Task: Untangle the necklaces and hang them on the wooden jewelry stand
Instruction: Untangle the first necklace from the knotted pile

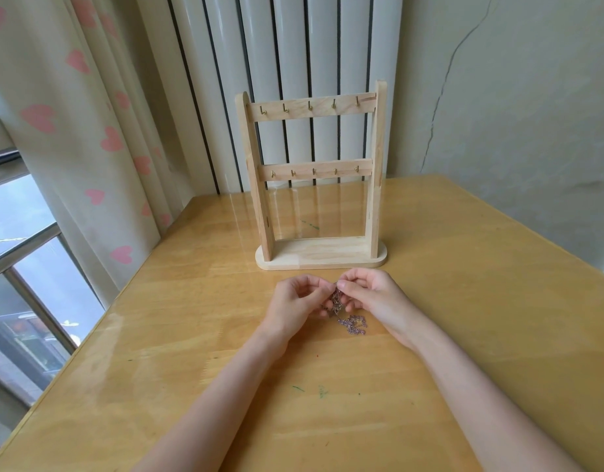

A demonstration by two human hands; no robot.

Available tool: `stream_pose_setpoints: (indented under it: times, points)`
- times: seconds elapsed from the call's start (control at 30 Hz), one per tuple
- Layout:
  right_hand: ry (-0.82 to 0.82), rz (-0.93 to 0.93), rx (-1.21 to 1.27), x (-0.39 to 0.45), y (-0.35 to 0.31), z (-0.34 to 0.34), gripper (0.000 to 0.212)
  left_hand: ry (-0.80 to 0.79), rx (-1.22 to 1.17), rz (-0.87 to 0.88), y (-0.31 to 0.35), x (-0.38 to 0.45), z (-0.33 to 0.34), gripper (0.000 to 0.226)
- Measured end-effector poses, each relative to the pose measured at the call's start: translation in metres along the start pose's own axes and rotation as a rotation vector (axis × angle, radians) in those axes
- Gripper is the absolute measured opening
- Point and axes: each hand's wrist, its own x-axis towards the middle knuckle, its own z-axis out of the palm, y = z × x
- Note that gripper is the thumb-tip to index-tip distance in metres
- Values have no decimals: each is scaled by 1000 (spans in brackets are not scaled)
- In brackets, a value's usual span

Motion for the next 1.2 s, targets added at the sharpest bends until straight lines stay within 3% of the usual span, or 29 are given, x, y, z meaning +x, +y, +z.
stream_pose_setpoints:
  times: [0.47,0.7,0.93,1.2]
  points:
    - [2,-28,107,-3,-6,-3,17,-64,-72,9,-2,1,-5,10]
    - [32,-49,127,-4,-7,-3,22,5,-27,52,-1,1,-3,17]
    - [-72,-6,81,-6,-6,-3,32,5,6,54,-6,3,-5,22]
    - [-59,31,149,-7,-7,-5,27,-112,-15,17,-6,2,-3,25]
